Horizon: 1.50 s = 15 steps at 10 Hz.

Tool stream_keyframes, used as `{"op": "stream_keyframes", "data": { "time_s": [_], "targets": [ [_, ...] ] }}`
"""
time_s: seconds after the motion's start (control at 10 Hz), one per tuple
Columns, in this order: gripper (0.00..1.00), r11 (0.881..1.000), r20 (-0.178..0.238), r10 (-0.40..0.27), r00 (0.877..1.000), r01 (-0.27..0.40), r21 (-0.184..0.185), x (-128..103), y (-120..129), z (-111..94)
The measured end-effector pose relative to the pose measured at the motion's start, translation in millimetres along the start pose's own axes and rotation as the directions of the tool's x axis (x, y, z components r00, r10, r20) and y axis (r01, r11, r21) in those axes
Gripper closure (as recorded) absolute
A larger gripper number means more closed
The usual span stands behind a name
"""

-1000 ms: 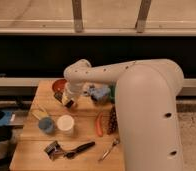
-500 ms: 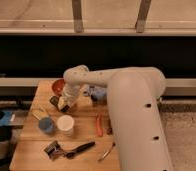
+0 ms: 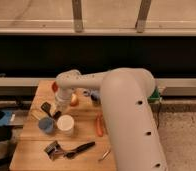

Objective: Place eraser in table surface

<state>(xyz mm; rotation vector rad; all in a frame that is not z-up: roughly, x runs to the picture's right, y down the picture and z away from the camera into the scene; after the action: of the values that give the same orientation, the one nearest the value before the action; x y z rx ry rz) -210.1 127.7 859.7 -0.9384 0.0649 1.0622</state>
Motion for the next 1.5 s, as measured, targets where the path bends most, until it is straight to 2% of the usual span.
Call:
{"op": "stream_keyframes", "data": {
  "time_s": [0.1,0.2,0.5,0.7,0.9,1.0,1.2,1.4,1.5],
  "targets": [
    [0.98,1.000,-0.017,0.008,1.000,-0.008,-0.002,5.7,-1.4,3.3],
    [0.90,1.000,-0.031,0.018,0.999,-0.018,-0.002,11.4,-2.5,5.0],
    [0.61,0.998,-0.044,0.058,0.997,-0.058,0.013,27.9,-9.5,2.1],
    [0.40,0.997,-0.039,0.075,0.996,-0.074,0.033,30.2,-12.5,-3.8],
    [0.25,0.996,-0.037,0.078,0.996,-0.076,0.051,29.3,-11.2,-7.7],
    [0.20,0.995,-0.033,0.081,0.996,-0.079,0.060,28.6,-12.1,-11.1],
    [0.20,0.993,-0.027,0.090,0.996,-0.088,0.080,28.7,-18.6,-18.7],
    [0.20,0.990,0.005,0.106,0.994,-0.106,0.098,25.3,-24.8,-30.4],
    [0.20,0.985,0.042,0.120,0.992,-0.125,0.119,23.4,-31.5,-44.4]
  ]
}}
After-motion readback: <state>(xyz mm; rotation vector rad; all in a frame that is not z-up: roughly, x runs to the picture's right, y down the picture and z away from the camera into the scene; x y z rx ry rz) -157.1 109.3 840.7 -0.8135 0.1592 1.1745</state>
